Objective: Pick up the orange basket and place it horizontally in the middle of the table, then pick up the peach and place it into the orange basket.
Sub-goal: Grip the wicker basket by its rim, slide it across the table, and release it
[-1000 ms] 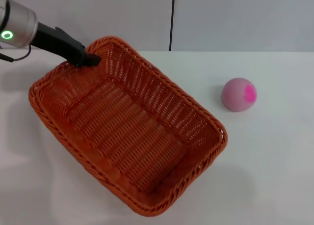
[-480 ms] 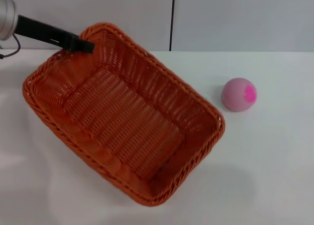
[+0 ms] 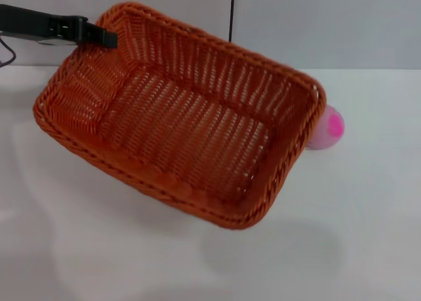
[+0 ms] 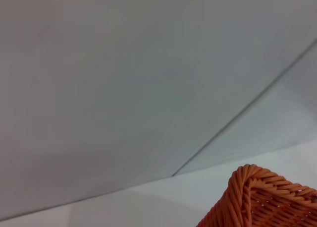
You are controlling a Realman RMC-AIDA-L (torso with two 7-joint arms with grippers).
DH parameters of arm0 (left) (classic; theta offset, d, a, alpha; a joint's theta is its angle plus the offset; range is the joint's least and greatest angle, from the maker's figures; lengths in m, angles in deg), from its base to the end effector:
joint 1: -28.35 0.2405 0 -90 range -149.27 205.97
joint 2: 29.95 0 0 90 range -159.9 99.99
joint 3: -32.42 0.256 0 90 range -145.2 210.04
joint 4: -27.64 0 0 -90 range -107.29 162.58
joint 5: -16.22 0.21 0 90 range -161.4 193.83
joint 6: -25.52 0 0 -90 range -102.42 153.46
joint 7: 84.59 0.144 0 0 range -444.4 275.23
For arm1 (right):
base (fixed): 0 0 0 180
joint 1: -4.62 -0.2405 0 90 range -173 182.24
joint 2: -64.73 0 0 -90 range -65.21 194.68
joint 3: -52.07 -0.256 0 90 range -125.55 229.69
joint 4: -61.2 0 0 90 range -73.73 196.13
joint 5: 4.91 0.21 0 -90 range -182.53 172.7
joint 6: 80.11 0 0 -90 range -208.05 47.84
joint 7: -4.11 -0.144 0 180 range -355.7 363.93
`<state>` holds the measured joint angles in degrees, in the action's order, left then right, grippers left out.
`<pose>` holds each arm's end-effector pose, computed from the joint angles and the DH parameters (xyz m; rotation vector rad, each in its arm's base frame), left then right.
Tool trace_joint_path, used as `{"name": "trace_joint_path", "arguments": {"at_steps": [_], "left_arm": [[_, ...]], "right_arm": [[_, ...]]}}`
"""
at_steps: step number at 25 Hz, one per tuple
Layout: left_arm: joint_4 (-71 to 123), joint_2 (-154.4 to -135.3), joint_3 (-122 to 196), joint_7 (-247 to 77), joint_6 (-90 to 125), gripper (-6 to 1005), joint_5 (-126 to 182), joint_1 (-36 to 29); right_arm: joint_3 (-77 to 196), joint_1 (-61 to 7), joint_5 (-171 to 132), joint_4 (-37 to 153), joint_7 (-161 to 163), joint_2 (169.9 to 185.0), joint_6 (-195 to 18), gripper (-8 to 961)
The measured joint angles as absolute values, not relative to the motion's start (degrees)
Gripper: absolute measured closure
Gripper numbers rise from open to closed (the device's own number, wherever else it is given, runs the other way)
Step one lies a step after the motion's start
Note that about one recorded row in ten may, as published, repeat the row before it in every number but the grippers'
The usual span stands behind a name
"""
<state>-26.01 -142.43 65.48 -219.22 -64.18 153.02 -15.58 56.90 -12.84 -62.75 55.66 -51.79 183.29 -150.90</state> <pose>-0.2217 0.4098 0.0961 -2.3870 -1.3801 -0.3678 0.4260 0.2628 0.0753 -0.8937 1.0543 1.1306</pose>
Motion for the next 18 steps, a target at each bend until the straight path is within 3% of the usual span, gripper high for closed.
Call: {"name": "trace_joint_path", "arguments": {"at_steps": [8,11,17,18], "left_arm": [[-25.36,-142.32,65.26,-221.5,-63.51,829,150.91,-12.38],[-25.92,-144.15,64.49,-221.46,-61.85,829,145.0,-7.02],[-25.6,-145.17,64.32,-221.13,-59.98,828,141.23,-4.32],[-25.49,-146.04,64.25,-221.0,-58.96,828,139.48,-2.36]], "right_arm": [[56.91,-12.88,-62.76,55.63,-51.79,183.29,-150.79,197],[56.99,-12.88,-62.85,55.3,-52.02,183.23,-150.51,197],[57.04,-13.54,-62.87,55.24,-52.05,183.02,-149.54,197],[57.13,-13.93,-62.92,54.99,-52.05,182.98,-149.42,197]]}}
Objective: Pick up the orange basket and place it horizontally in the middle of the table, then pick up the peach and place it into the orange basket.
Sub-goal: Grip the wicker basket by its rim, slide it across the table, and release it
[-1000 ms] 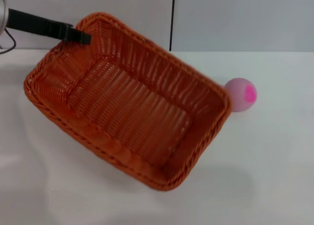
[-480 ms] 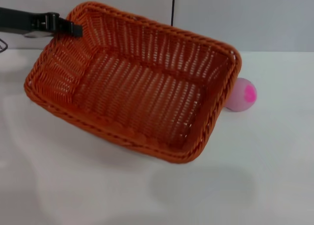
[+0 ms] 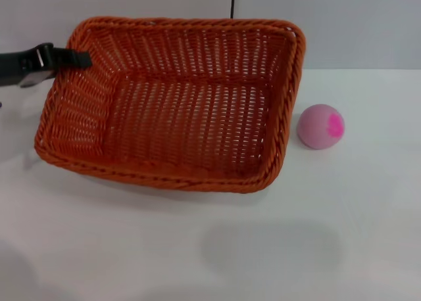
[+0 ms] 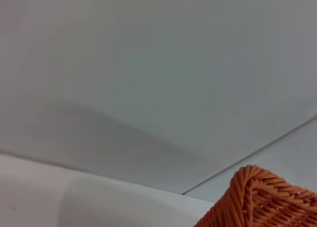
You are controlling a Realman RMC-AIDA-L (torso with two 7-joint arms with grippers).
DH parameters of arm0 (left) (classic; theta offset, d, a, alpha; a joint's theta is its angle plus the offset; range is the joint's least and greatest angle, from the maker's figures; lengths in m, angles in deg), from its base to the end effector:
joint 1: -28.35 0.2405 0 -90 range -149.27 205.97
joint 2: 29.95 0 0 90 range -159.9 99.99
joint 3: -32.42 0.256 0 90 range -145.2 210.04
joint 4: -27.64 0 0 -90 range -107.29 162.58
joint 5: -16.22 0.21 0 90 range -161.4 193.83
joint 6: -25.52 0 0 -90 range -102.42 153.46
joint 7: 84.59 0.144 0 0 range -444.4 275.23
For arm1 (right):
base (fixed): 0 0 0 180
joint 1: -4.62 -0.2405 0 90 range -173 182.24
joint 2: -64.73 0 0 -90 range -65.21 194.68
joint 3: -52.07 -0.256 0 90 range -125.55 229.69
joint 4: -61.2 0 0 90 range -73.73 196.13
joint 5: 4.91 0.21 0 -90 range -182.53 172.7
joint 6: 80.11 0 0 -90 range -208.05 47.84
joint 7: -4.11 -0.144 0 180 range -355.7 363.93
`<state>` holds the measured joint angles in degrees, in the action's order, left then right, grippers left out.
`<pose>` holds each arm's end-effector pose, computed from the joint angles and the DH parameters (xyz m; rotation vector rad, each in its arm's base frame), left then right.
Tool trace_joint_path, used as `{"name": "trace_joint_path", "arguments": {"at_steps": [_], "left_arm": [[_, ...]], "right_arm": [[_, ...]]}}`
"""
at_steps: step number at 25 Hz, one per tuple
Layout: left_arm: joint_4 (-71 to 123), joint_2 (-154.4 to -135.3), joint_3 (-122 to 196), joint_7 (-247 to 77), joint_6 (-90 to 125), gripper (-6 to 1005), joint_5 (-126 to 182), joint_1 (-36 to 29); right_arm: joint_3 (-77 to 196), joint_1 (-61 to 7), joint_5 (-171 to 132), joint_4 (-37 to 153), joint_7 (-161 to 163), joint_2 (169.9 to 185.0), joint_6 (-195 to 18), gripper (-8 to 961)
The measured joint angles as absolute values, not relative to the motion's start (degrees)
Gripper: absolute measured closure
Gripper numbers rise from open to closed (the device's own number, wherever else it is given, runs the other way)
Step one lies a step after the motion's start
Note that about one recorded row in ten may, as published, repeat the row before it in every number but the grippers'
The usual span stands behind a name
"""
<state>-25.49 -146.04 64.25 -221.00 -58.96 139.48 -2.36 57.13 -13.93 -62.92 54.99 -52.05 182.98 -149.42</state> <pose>-0.2809 0.3662 0.0851 -2.1127 -1.6337 -0.7063 0.4247 0.2718 0.0784 -0.9072 1.0564 1.1252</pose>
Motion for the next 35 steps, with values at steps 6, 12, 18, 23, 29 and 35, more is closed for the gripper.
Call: {"name": "trace_joint_path", "arguments": {"at_steps": [6,12,18,23,29,35], "left_arm": [[-25.66,-147.69,64.23,-220.74,-57.36,828,137.35,0.35],[-21.71,-147.94,64.58,-218.57,-56.0,828,134.36,3.15],[-20.63,-147.98,64.59,-218.37,-55.16,828,134.08,4.66],[-19.75,-147.92,64.5,-217.97,-54.81,828,134.08,4.85],[-19.28,-147.74,64.59,-217.64,-54.62,827,134.22,5.29],[-19.05,-147.54,64.59,-217.48,-54.98,827,134.54,5.41]], "right_arm": [[57.26,-14.87,-63.0,54.75,-52.05,182.95,-148.42,197],[58.02,-15.62,-63.01,54.62,-52.05,182.55,-147.14,198],[58.72,-16.29,-63.01,54.61,-52.05,182.39,-146.53,198],[58.78,-16.73,-63.01,54.6,-52.07,182.32,-146.44,197],[59.54,-17.19,-63.01,54.61,-52.13,182.3,-146.44,198],[60.29,-17.26,-63.01,54.61,-52.19,182.25,-146.44,197]]}}
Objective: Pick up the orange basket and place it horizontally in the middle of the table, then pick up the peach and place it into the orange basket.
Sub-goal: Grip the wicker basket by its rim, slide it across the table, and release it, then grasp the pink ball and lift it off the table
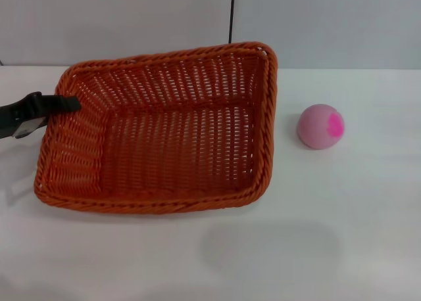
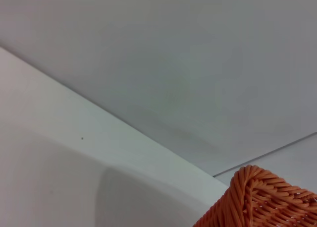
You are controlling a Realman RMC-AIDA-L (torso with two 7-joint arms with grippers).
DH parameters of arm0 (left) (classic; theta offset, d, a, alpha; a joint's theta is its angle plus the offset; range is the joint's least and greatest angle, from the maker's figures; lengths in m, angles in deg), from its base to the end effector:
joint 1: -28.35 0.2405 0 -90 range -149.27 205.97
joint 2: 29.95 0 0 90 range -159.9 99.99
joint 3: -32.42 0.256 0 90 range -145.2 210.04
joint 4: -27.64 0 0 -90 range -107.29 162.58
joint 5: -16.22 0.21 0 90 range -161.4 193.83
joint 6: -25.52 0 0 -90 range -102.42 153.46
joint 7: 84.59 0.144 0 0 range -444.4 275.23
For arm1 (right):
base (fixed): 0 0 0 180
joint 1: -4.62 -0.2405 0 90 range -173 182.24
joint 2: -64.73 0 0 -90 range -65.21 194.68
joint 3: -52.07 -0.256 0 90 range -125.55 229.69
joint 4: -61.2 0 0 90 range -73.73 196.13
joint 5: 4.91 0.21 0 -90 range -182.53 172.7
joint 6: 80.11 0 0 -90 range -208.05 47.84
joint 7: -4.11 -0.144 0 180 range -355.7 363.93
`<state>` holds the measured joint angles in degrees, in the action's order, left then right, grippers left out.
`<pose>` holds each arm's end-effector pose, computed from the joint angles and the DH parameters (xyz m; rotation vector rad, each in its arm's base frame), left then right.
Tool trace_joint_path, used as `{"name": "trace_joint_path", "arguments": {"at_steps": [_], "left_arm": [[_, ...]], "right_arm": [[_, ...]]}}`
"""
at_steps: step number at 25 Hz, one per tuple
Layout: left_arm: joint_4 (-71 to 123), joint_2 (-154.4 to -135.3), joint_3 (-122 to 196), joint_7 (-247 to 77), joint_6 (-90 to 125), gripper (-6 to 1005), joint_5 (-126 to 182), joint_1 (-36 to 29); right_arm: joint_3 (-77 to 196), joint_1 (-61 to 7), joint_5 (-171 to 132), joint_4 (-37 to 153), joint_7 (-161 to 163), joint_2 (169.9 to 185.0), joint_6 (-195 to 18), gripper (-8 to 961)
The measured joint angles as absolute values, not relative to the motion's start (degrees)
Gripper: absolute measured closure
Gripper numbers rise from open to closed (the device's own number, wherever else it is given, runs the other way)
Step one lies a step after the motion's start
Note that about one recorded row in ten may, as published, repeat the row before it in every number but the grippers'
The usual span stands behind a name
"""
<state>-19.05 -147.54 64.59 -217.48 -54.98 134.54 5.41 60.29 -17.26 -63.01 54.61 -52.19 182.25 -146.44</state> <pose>-0.3292 0.3259 0.0589 -1.9428 -1.7927 -0.7869 0.4120 0.3003 0.0765 -0.9924 1.0676 1.1213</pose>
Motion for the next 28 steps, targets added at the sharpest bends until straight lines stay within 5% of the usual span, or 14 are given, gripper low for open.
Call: {"name": "trace_joint_path", "arguments": {"at_steps": [8,15,18,28], "left_arm": [[-18.21,-147.24,64.18,-217.65,-55.13,827,134.42,5.49],[-17.6,-146.61,64.23,-217.71,-55.2,655,134.52,5.5],[-17.6,-146.36,64.22,-217.58,-55.23,483,134.48,5.52],[-12.8,-143.84,57.28,-200.65,-53.79,489,122.17,4.07]], "right_arm": [[60.33,-16.89,-63.01,54.61,-52.3,182.24,-146.46,197],[60.88,-16.92,-63.01,54.61,-52.36,182.24,-146.47,198],[61.07,-16.94,-63.01,54.61,-52.4,182.24,-146.47,197],[67.49,-16.71,-63.01,50.81,-52.68,182.11,-147.08,198]]}}
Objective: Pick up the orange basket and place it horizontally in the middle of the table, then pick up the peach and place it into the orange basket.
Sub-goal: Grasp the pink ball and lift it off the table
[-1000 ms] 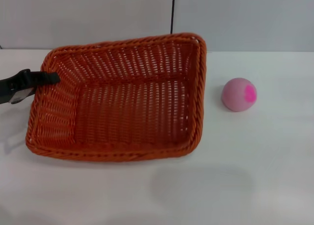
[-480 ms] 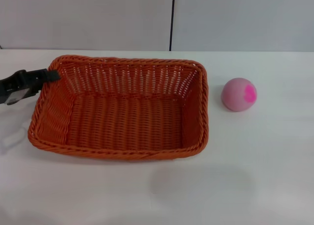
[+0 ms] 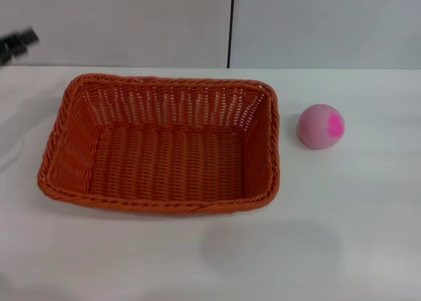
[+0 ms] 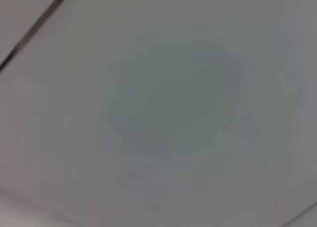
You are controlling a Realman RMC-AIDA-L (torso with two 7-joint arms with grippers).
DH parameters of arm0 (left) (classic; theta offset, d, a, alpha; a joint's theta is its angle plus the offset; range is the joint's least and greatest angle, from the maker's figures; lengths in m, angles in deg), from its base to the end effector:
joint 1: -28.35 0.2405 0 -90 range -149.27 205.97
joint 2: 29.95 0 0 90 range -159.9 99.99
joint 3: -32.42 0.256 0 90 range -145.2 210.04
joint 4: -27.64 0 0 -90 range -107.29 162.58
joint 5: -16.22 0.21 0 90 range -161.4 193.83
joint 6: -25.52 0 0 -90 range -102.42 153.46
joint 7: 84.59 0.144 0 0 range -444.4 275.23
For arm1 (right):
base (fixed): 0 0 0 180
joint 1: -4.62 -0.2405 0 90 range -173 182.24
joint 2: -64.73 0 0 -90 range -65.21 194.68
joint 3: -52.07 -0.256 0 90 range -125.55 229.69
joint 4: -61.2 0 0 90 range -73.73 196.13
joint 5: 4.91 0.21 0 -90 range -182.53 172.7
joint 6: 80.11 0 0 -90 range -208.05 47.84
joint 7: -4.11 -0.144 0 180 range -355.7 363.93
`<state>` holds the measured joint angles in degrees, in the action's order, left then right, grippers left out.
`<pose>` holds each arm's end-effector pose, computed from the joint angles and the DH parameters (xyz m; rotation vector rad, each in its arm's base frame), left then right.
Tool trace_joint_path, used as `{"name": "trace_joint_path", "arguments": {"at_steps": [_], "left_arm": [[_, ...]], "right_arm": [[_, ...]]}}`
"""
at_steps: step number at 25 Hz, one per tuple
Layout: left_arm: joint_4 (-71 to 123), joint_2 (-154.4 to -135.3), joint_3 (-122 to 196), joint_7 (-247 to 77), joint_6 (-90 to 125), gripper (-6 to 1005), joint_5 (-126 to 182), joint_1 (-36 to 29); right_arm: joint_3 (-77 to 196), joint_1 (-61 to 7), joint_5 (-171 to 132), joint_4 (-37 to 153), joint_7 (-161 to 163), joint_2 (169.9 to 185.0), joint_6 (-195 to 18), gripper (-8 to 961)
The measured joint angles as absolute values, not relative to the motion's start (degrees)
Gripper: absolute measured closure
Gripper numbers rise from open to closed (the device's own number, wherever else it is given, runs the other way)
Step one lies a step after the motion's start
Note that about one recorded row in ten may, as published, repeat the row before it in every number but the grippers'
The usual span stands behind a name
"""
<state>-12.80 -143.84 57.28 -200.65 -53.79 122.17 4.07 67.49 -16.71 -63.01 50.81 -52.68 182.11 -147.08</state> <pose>-0.3328 0.3427 0.1042 -1.8983 -1.4368 -1.0285 0.4027 0.3071 0.0816 -1.1342 1.0052 1.0907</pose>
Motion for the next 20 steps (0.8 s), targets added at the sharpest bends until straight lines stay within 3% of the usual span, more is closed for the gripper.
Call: {"name": "trace_joint_path", "arguments": {"at_steps": [4,6,9,10,11,15,19,20], "left_arm": [[-10.24,-144.19,57.31,-189.64,-54.26,490,113.14,3.34],[-8.7,-144.9,57.7,-183.18,-54.59,491,108.31,2.18],[-7.82,-146.9,57.71,-171.64,-54.72,491,103.85,-0.03],[-5.94,-148.09,58.0,-161.61,-55.06,492,100.04,-1.34],[-5.94,-148.09,58.0,-161.61,-55.06,492,100.04,-1.34],[5.56,-148.06,58.7,-144.1,-57.57,493,91.3,-4.69],[8.11,-148.37,58.52,-138.27,-57.88,495,89.82,-5.56],[9.83,-148.34,58.51,-135.45,-58.0,495,88.29,-6.02]], "right_arm": [[72.62,-15.71,-63.26,46.28,-54.14,181.88,-147.6,197],[75.65,-14.91,-64.81,42.65,-57.64,181.01,-147.84,197],[78.07,-14.5,-70.73,38.19,-66.89,178.56,-148.26,197],[78.62,-15.04,-76.69,35.95,-74.46,176.4,-149.78,197],[78.62,-15.04,-76.69,35.95,-74.46,176.4,-149.78,198],[78.82,-18.34,-93.19,30.54,-86.62,172.26,-159.42,198],[78.88,-21.89,-106.16,26.3,-92.63,170.92,-164.9,198],[78.88,-24.98,-114.91,25.51,-96.11,169.9,-168.08,198]]}}
